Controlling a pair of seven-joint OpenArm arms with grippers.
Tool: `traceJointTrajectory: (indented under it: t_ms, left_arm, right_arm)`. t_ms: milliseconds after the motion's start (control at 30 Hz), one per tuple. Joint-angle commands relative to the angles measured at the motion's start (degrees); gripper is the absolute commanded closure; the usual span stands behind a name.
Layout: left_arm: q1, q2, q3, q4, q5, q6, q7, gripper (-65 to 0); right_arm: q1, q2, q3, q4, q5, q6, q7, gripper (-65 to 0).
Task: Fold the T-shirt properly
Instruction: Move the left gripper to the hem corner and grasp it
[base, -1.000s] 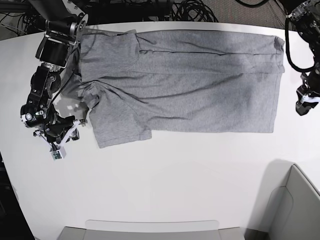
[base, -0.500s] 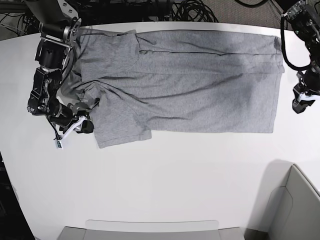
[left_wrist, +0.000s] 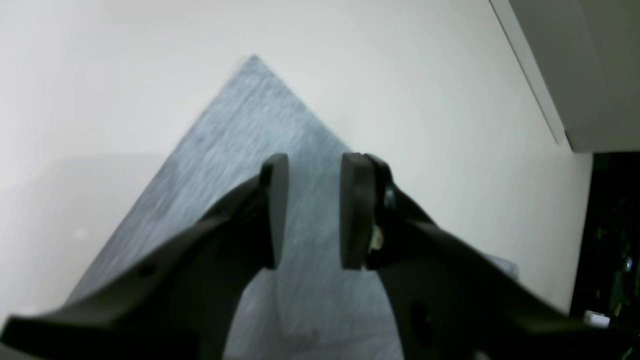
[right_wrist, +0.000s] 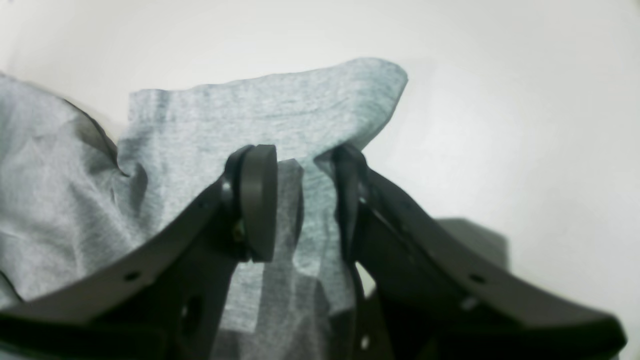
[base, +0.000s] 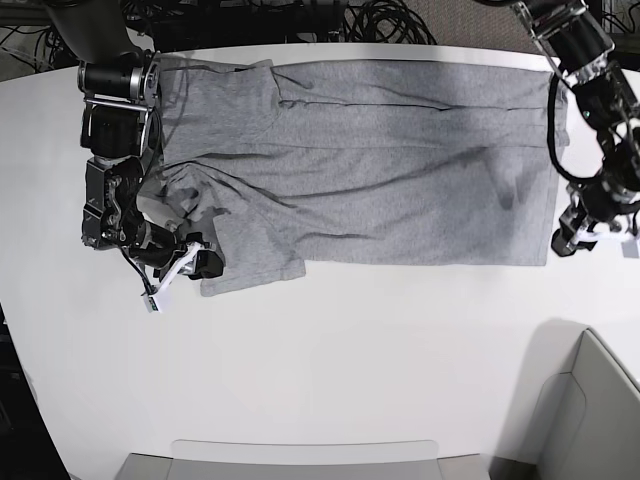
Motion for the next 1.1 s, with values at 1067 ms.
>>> traceJointTrajectory:
  t_ms: [1067]
  left_arm:
    - [-16.00,-11.71,41.41,-37.63,-0.30,-4.19,-24.69,-19.3]
  right_arm:
    - [0.12,0.86,-0.12,0.14,-2.55,-0.45,-2.53,-20.3]
